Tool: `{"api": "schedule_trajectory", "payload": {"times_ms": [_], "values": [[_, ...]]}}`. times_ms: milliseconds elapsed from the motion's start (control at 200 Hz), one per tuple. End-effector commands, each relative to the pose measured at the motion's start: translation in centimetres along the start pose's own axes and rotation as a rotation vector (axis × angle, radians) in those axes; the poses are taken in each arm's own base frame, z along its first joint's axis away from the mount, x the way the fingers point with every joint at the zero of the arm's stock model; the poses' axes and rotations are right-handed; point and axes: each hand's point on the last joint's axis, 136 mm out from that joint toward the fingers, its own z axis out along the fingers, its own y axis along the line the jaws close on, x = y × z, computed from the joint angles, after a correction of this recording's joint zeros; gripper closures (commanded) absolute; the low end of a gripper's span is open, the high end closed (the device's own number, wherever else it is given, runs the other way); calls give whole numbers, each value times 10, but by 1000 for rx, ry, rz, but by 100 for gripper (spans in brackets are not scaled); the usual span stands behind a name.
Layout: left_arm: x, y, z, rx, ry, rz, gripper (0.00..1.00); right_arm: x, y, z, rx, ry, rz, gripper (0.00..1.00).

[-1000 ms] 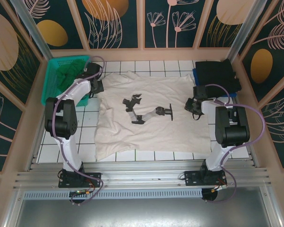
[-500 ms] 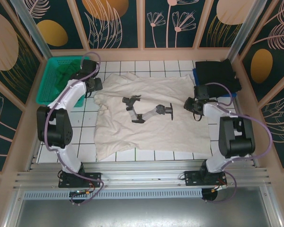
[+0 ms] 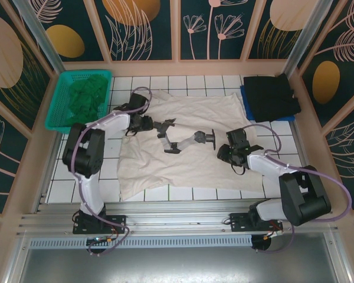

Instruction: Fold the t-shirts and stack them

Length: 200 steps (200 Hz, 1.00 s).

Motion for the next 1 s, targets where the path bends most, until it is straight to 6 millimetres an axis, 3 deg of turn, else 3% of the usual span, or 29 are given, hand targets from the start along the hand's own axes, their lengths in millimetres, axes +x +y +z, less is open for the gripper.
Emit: {"api": "schedule_trajectory", "payload": {"times_ms": [0,140,230,410,556,691,851,996], "values": [[-43,-3,11,30,-80,-66,50,-10,-6,12,54,-16,24,58],[-58,26,31,4,-67,-136,50,-28,-6,36,80,4,22,58],[-74,31,32,9,-92,-140,47,-41,-4,52,113,19,-1,59],[-113,6,54,83,-93,-104,45,-66,12,74,114,47,-37,59],[-134,-7,89,124,-73,-92,45,-77,21,52,122,11,-43,56],[-151,-13,112,160,-89,-95,46,-64,3,13,163,-11,-10,49],[-170,-6,117,230,-143,-128,50,-22,-31,-24,204,3,93,36],[-184,0,114,268,-181,-147,53,19,-49,-28,160,23,214,33]]}}
